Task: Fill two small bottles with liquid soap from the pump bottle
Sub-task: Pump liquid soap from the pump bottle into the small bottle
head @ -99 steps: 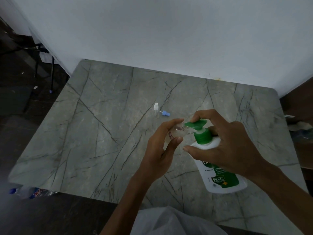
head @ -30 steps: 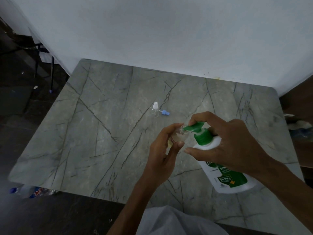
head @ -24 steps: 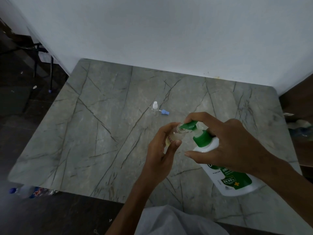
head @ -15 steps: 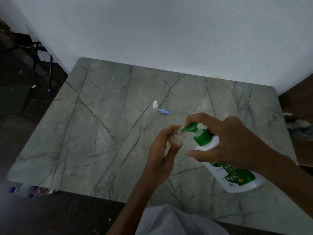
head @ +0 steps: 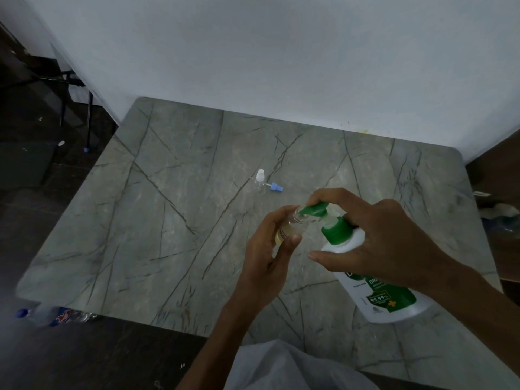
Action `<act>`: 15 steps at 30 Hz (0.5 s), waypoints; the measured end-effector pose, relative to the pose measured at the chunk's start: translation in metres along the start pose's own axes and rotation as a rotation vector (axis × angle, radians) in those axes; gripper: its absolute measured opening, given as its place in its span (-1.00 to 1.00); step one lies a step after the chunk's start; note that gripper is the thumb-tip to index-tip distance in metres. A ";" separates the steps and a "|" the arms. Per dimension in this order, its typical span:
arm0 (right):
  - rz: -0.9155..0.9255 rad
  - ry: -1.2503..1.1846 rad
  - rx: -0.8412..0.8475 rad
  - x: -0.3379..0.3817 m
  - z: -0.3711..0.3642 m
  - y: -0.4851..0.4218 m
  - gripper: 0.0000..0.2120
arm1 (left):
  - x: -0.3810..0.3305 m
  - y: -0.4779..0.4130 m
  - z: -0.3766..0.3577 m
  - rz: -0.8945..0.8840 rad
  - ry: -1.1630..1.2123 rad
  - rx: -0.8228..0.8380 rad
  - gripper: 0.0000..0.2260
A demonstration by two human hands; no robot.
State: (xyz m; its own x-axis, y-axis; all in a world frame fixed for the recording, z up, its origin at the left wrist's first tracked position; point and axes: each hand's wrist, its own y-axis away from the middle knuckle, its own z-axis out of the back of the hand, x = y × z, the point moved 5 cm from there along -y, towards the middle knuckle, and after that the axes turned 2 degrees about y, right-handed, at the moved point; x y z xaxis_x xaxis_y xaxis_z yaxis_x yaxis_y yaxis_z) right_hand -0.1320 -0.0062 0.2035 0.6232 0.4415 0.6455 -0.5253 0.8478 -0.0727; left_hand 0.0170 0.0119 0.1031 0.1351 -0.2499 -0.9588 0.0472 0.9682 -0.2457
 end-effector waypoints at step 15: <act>-0.005 0.045 0.022 0.000 -0.004 0.004 -0.43 | 0.002 0.002 0.000 0.000 -0.020 0.023 -0.70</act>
State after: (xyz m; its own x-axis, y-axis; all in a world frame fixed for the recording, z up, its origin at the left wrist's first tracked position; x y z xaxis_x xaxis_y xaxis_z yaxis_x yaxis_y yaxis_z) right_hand -0.1324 -0.0017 0.2002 0.6509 0.4506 0.6109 -0.5346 0.8435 -0.0525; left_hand 0.0169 0.0132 0.1011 0.1544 -0.2499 -0.9559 0.0696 0.9678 -0.2418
